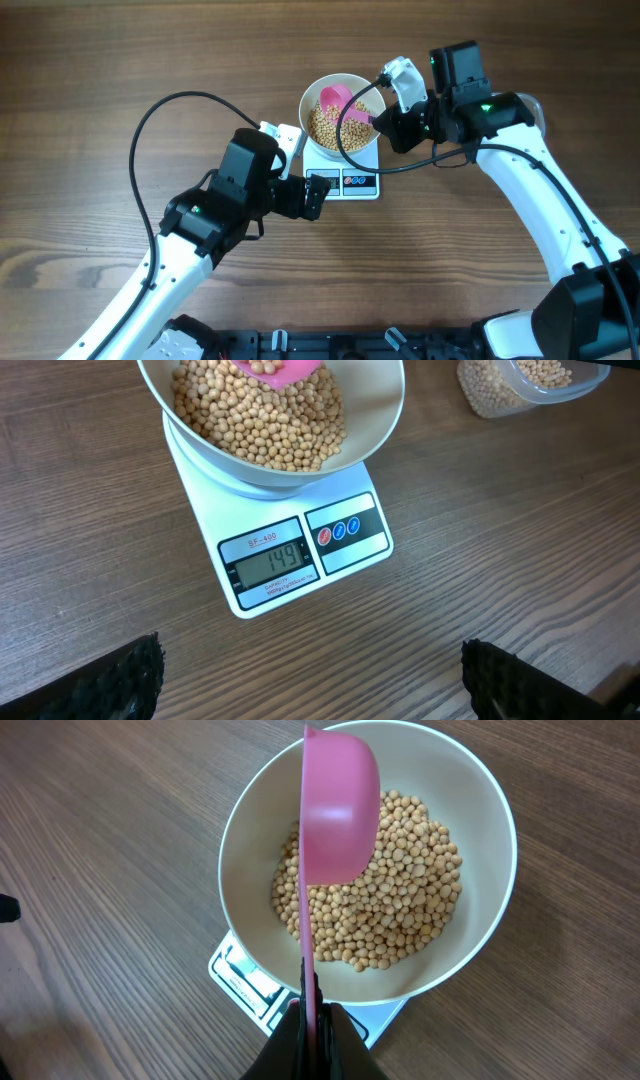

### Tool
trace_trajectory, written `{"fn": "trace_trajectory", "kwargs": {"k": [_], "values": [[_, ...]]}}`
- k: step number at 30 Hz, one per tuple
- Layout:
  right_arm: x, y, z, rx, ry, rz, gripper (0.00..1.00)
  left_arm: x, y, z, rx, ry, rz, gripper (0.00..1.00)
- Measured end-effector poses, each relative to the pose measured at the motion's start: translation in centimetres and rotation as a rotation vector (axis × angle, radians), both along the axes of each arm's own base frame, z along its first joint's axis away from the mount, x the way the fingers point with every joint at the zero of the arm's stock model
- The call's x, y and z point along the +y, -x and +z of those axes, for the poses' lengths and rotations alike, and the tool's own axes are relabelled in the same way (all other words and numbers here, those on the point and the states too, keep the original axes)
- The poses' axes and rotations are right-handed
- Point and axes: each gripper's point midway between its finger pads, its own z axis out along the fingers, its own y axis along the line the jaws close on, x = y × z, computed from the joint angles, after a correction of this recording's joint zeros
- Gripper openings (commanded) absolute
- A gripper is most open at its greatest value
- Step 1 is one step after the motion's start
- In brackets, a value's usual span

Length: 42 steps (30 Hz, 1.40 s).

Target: Scoop item into bowl and weigh 150g on scale

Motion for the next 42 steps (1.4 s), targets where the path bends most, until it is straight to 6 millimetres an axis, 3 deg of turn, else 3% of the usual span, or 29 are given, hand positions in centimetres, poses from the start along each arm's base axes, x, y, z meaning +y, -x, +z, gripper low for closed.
{"fn": "trace_trajectory", "kwargs": {"k": [33,42], "values": [[0.0,-0.2,0.1,-0.012,-0.002,0.000,0.04,0.0,0.0,0.0,0.000,0.000,0.000,1.00],[-1.2,-0.9,-0.4,-0.068,0.094,0.005,0.04,0.0,0.0,0.0,0.000,0.000,0.000,1.00]]}}
